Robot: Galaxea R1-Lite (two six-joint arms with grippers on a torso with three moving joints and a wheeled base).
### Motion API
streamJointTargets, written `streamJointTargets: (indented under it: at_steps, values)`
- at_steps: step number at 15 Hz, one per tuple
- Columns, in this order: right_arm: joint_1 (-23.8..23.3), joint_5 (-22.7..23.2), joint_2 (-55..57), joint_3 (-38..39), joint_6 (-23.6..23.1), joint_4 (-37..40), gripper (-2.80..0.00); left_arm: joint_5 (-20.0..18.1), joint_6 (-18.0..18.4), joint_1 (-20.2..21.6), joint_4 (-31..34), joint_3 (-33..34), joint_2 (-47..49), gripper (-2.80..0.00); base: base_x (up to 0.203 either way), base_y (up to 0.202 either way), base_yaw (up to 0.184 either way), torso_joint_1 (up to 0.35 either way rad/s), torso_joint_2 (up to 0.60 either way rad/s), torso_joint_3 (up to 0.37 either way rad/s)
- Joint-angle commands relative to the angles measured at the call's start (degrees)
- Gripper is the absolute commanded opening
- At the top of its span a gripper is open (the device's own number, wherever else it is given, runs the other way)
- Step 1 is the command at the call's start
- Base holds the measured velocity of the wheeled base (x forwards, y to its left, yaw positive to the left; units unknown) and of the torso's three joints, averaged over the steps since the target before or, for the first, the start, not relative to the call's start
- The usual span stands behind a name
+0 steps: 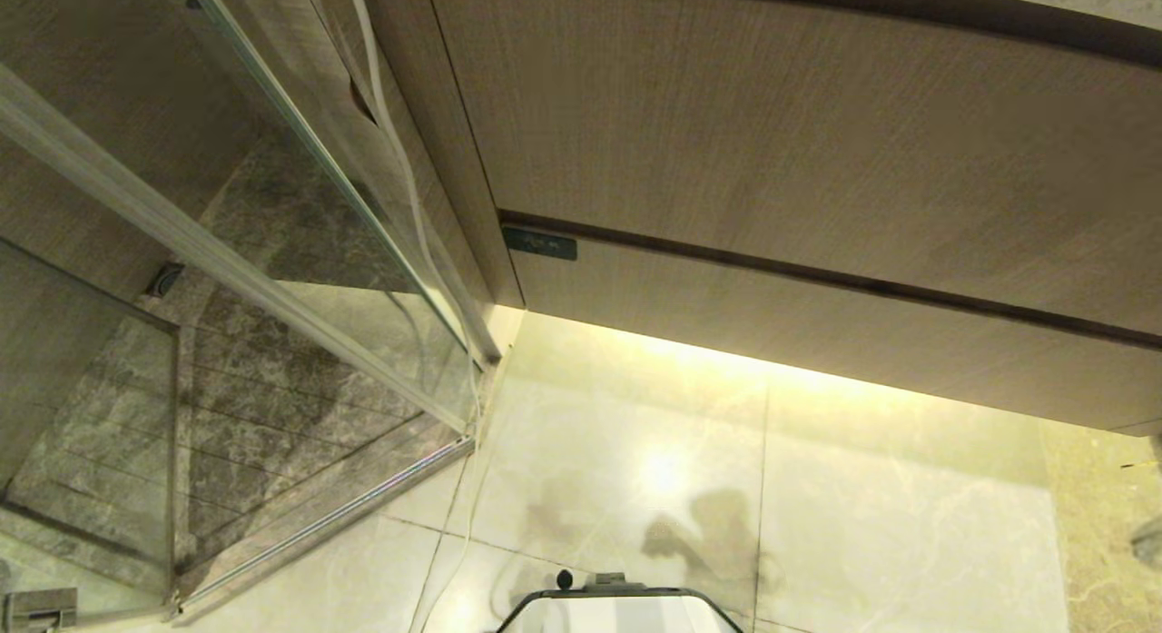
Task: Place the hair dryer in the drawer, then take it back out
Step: Pull open the drawer
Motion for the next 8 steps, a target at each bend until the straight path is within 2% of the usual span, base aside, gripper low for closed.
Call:
streamJointTargets:
  at_steps: [1, 3, 5, 8]
  values:
    - [-0.34, -1.75, 3.11, 3.08, -5.28, -4.11, -2.80, 0.01, 0.00, 0.01, -0.01, 0.01, 0.09, -2.80, 0.000, 0.000, 0.000, 0.000, 0.00, 0.000]
    - [-0.60, -8.34, 4.28, 3.66, -11.62, -6.78, -2.80, 0.01, 0.00, 0.01, -0.01, 0.01, 0.09, -2.80, 0.000, 0.000, 0.000, 0.000, 0.00, 0.000]
    - [-0.47, -12.78, 5.09, 4.84, -15.81, -11.91, -2.80, 0.01, 0.00, 0.01, -0.01, 0.01, 0.09, -2.80, 0.000, 0.000, 0.000, 0.000, 0.00, 0.000]
    - [-0.39, -13.47, 4.90, 9.38, -16.74, -19.55, -2.80, 0.01, 0.00, 0.01, -0.01, 0.01, 0.09, -2.80, 0.000, 0.000, 0.000, 0.000, 0.00, 0.000]
